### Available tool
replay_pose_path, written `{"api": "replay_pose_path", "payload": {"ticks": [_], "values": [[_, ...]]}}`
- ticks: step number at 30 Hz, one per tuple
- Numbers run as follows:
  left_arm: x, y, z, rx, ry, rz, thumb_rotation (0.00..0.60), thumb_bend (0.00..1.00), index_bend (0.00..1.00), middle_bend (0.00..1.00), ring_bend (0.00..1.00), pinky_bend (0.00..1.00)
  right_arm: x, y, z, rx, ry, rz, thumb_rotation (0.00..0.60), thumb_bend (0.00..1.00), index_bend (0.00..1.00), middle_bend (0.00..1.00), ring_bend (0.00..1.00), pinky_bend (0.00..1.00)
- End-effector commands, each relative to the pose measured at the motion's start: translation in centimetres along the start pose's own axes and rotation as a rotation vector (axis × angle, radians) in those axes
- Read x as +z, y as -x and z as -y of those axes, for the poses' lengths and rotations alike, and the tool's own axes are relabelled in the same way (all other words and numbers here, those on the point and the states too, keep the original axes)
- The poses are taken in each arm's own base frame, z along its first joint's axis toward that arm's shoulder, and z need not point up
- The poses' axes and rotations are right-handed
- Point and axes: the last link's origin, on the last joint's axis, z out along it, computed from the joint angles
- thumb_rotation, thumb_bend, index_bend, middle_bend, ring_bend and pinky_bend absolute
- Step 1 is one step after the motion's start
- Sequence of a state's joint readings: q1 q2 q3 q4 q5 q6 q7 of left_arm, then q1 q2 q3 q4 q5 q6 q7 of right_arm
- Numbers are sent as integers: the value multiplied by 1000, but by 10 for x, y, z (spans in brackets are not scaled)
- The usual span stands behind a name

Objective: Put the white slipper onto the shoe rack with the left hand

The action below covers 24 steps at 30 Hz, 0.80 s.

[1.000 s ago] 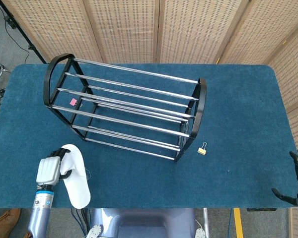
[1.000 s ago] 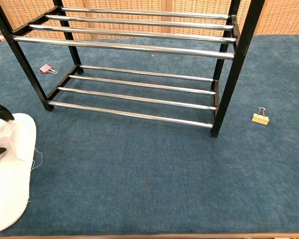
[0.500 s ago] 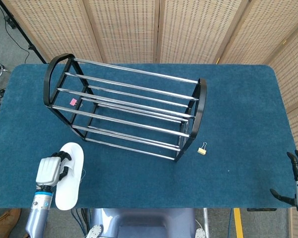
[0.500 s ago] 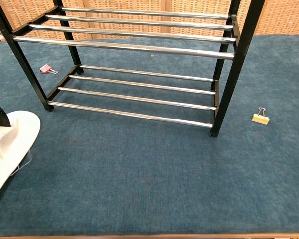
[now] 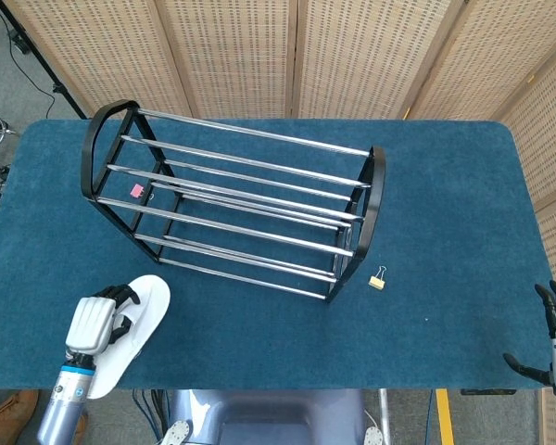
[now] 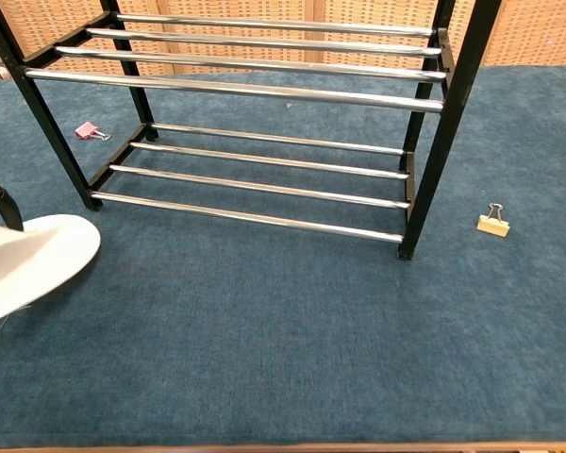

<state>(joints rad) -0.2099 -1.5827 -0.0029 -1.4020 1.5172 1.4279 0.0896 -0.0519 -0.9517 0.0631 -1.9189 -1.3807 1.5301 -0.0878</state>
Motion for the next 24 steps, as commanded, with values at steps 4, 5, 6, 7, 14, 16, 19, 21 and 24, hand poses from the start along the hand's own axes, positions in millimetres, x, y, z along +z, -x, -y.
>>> {"api": "replay_pose_path", "payload": {"ticks": [4, 5, 6, 7, 14, 16, 19, 21, 24], "values": [[9, -7, -5, -13, 163, -58, 600, 600, 519, 452, 425, 592, 0, 0, 0, 1, 2, 0, 600, 0, 0, 0, 0, 0], [12, -7, -7, -11, 181, -73, 600, 600, 520, 451, 427, 593, 0, 0, 0, 2, 3, 0, 600, 0, 0, 0, 0, 0], [15, -7, -8, -9, 196, -87, 600, 600, 520, 451, 427, 593, 0, 0, -1, 2, 3, 1, 600, 0, 0, 0, 0, 0], [17, -8, -9, -9, 206, -97, 600, 600, 520, 451, 428, 593, 0, 0, -1, 3, 4, 0, 600, 0, 0, 0, 0, 0], [31, -10, -20, -9, 290, -162, 600, 596, 520, 451, 429, 593, 1, -1, -2, 7, 8, 0, 600, 0, 0, 0, 0, 0], [38, -10, -25, -5, 305, -173, 600, 595, 521, 452, 429, 593, 1, -1, -2, 8, 6, 1, 600, 0, 0, 0, 0, 0], [50, -8, -30, 10, 313, -181, 600, 594, 523, 452, 430, 593, 1, -1, -2, 8, 6, 2, 600, 0, 0, 0, 0, 0], [61, -5, -37, 22, 321, -181, 600, 592, 525, 452, 431, 593, 1, -1, -3, 8, 10, 3, 600, 0, 0, 0, 0, 0], [72, -1, -43, 25, 323, -186, 600, 590, 526, 453, 431, 593, 3, 0, -3, 8, 13, 5, 600, 0, 0, 0, 0, 0]]}}
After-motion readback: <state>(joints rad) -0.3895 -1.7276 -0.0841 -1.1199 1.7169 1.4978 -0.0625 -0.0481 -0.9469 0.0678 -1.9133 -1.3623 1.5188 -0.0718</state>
